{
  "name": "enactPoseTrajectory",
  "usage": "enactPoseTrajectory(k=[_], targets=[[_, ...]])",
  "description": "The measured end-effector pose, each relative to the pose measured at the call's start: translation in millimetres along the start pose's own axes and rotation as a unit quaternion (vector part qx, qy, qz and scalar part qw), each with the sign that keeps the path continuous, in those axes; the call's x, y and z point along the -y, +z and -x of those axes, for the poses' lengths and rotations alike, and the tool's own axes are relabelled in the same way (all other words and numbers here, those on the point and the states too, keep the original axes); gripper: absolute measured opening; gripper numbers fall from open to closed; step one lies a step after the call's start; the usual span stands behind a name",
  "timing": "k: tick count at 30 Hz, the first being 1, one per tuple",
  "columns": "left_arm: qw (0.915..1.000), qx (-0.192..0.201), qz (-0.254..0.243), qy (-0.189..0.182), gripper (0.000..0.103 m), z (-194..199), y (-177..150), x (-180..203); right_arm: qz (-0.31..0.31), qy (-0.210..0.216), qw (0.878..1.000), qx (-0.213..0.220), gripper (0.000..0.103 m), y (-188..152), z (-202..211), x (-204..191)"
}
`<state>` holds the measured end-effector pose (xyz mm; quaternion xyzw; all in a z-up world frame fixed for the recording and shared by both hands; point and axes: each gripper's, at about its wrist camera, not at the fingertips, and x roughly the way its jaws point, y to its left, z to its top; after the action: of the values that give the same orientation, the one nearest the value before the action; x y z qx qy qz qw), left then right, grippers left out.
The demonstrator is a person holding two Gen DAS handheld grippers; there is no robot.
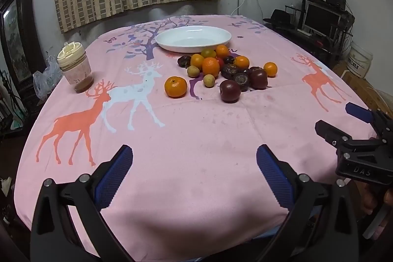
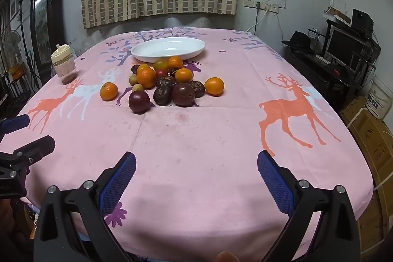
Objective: Organize fruits
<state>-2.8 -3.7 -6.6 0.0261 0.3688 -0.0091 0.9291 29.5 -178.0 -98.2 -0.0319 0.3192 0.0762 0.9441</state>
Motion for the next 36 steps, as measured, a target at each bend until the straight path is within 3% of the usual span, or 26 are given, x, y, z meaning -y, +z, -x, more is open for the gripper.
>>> enactPoseTrajectory(k=[36], targets=[[1.0000, -0.008, -0.004, -0.004, 0.098, -0.4, -2.4, 3.6, 0.002, -0.001, 1.000, -0.002, 0.099, -0.7, -1.0, -2.3]])
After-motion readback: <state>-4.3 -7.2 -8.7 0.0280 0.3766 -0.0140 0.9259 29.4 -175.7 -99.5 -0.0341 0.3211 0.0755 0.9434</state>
